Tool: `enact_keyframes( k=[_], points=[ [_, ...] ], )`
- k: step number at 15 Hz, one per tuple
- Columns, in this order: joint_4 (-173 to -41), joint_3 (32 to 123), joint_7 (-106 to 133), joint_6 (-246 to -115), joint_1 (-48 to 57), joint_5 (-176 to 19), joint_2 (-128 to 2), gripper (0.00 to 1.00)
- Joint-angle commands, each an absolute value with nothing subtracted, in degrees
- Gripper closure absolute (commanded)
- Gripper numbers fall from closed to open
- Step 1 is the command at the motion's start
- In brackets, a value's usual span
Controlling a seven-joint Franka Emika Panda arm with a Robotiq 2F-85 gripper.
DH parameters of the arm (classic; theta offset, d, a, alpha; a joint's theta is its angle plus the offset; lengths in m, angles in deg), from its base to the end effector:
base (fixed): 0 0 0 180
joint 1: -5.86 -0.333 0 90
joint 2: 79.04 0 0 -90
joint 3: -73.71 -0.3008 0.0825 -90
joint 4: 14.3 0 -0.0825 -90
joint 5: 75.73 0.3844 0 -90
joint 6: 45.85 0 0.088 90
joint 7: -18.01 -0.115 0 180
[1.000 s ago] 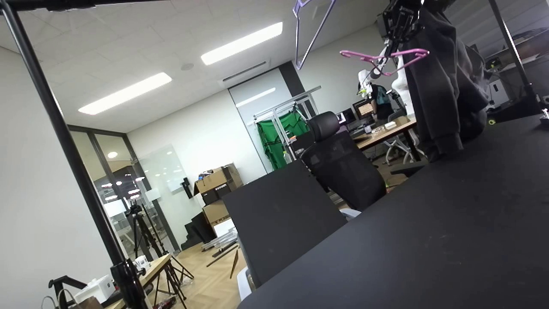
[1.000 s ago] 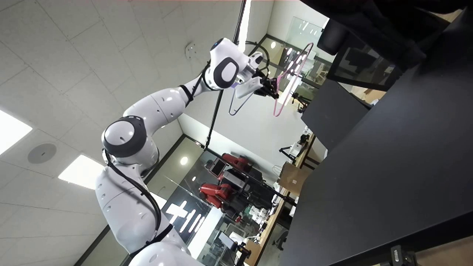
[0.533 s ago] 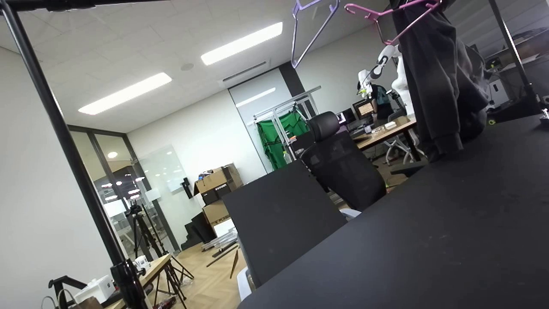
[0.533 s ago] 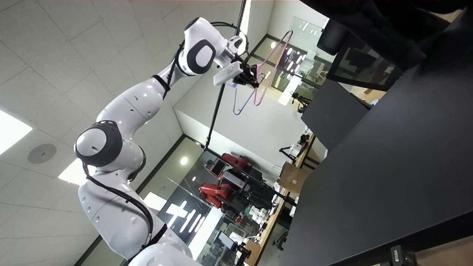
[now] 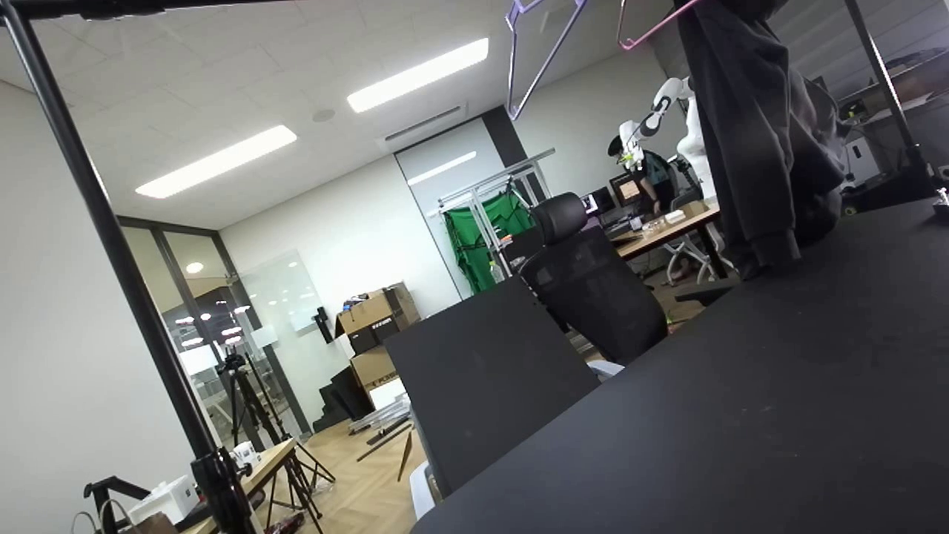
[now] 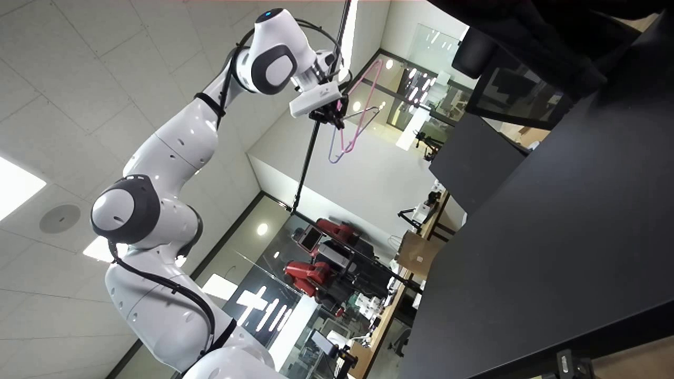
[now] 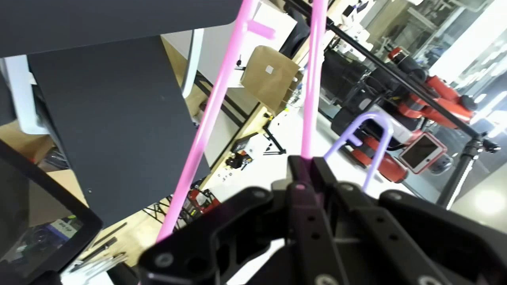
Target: Pick up the hanger and hang it
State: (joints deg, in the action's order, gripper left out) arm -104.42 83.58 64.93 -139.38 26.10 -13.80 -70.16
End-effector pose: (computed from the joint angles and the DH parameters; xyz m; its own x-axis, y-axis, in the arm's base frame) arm 0.5760 -0.2137 0.5719 0.8326 -0.1099 0.5429 0.3566 -0.6436 -0.6772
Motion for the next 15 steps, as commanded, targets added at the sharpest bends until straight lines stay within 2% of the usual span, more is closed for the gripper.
enact_keyframes(
  k=[1, 5, 6, 14, 15],
  points=[
    [-102.4, 85.1, 68.9, -134.2, 26.2, -9.1, -68.8, 0.98],
    [-102.9, 86.1, 67.9, -136.1, 25.7, -4.9, -68.2, 0.98],
    [-104.0, 86.2, 69.3, -135.5, 25.4, -6.3, -68.8, 0.92],
    [-104.0, 86.4, 69.3, -135.8, 25.5, -5.3, -68.3, 0.92],
    [-104.0, 86.4, 69.3, -135.8, 25.5, -5.2, -68.3, 0.98]
  ],
)
